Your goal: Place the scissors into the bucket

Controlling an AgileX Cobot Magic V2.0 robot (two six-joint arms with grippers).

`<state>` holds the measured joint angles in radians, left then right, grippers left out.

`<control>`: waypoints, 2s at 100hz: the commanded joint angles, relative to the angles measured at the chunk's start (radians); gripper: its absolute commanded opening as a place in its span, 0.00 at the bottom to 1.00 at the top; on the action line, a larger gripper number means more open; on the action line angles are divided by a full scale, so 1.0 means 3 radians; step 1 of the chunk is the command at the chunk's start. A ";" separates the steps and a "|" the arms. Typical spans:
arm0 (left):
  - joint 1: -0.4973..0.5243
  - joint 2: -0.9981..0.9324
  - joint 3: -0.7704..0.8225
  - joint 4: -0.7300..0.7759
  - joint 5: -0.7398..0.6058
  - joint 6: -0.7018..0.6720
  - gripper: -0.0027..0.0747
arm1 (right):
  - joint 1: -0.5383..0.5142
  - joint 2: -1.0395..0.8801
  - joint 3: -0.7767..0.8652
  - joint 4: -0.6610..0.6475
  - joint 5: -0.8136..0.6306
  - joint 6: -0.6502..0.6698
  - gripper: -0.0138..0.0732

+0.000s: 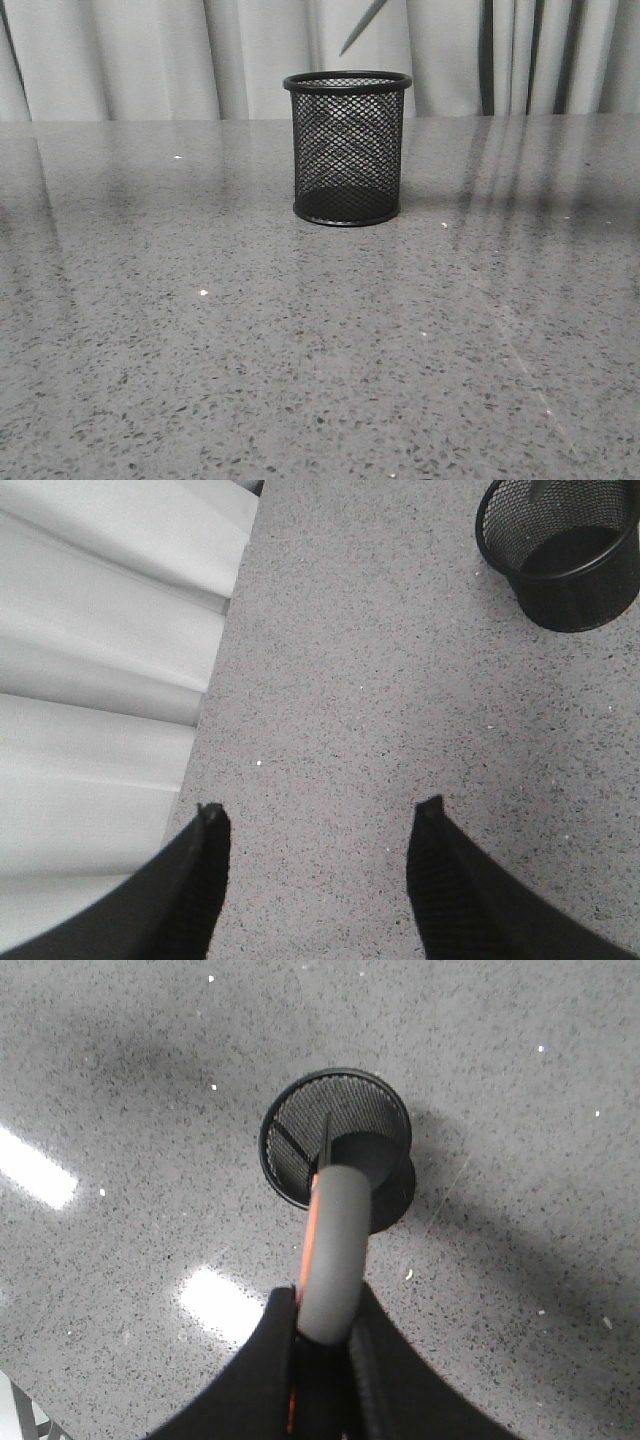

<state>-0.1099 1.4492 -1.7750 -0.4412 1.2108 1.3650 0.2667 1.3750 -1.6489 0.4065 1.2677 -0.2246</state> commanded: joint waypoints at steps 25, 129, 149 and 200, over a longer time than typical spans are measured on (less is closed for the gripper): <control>0.0003 -0.0127 -0.0108 -0.0176 -0.0181 -0.0045 0.52 | -0.0001 0.0103 -0.0052 -0.0026 0.0094 -0.0056 0.07; 0.0003 -0.0089 -0.0108 -0.0199 -0.0243 -0.0045 0.52 | -0.0001 0.0379 -0.0324 0.0254 0.0006 -0.0266 0.43; 0.0003 -0.0089 -0.0108 -0.0281 -0.0243 -0.0063 0.50 | -0.0008 0.0379 -0.0878 0.0188 0.0012 -0.0215 0.41; 0.0003 -0.0107 -0.0108 -0.0549 -0.0221 -0.0811 0.01 | -0.0008 -0.0068 -0.1013 -0.0571 -0.0518 -0.0075 0.07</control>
<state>-0.1099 1.4492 -1.7750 -0.5527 1.1918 1.1805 0.2667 1.4293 -1.9543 0.2660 1.2231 -0.2576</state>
